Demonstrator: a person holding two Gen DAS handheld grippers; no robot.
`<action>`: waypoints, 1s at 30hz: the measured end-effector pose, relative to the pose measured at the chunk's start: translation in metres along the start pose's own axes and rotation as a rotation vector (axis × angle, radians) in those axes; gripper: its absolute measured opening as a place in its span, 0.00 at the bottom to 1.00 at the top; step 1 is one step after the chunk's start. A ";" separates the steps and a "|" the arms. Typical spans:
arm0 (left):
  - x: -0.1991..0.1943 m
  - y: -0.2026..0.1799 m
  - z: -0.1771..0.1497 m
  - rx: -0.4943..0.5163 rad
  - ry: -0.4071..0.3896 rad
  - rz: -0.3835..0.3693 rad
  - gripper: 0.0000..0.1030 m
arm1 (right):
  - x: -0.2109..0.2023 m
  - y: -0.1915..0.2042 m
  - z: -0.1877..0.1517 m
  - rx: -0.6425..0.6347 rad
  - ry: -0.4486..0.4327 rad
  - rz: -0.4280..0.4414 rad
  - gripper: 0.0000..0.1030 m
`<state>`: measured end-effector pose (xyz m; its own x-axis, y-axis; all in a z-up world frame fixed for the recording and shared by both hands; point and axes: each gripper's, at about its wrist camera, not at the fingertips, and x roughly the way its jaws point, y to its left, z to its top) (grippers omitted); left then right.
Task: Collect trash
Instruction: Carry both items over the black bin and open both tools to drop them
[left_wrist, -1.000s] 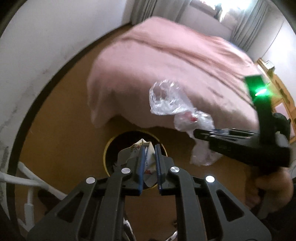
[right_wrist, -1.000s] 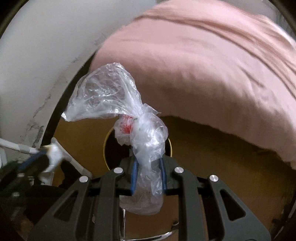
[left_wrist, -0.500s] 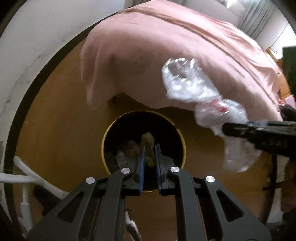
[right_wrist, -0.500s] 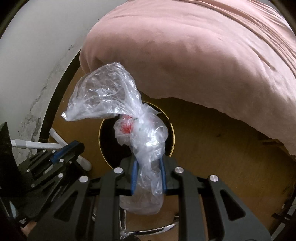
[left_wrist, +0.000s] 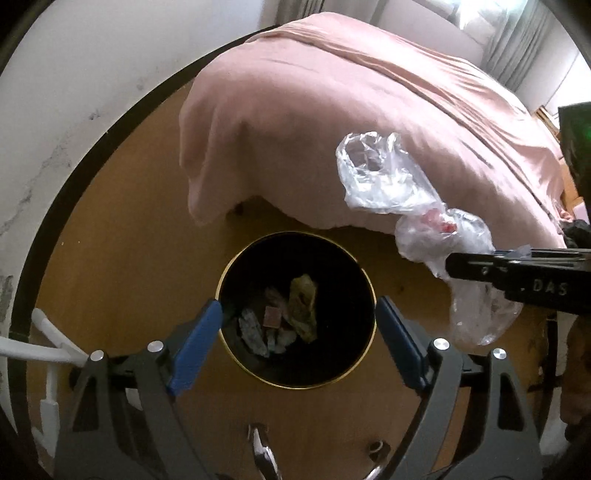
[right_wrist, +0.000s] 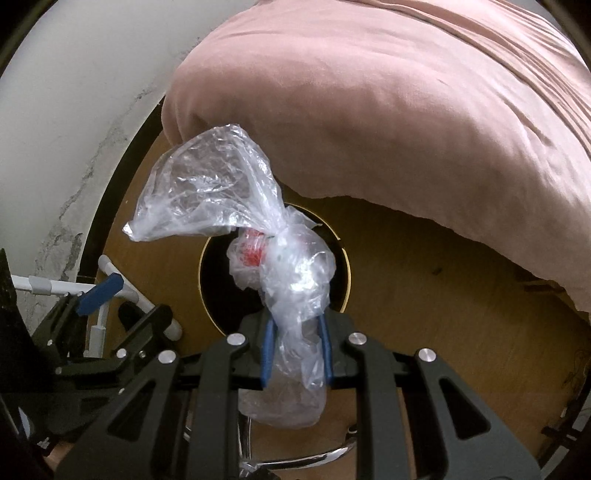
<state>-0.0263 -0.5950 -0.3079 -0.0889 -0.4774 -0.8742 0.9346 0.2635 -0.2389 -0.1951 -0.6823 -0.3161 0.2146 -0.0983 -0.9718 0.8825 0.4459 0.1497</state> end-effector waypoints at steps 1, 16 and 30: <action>0.000 0.001 -0.001 -0.006 0.005 0.003 0.80 | 0.000 0.000 0.000 -0.001 0.000 0.002 0.20; -0.009 0.010 -0.003 -0.058 0.004 -0.019 0.81 | -0.006 -0.006 0.003 -0.006 -0.015 0.049 0.48; -0.070 -0.006 -0.004 0.010 -0.108 0.046 0.82 | -0.056 0.003 0.000 -0.042 -0.148 0.027 0.65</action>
<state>-0.0277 -0.5597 -0.2473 -0.0085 -0.5530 -0.8331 0.9402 0.2794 -0.1950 -0.2050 -0.6755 -0.2612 0.3000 -0.2150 -0.9294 0.8581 0.4864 0.1644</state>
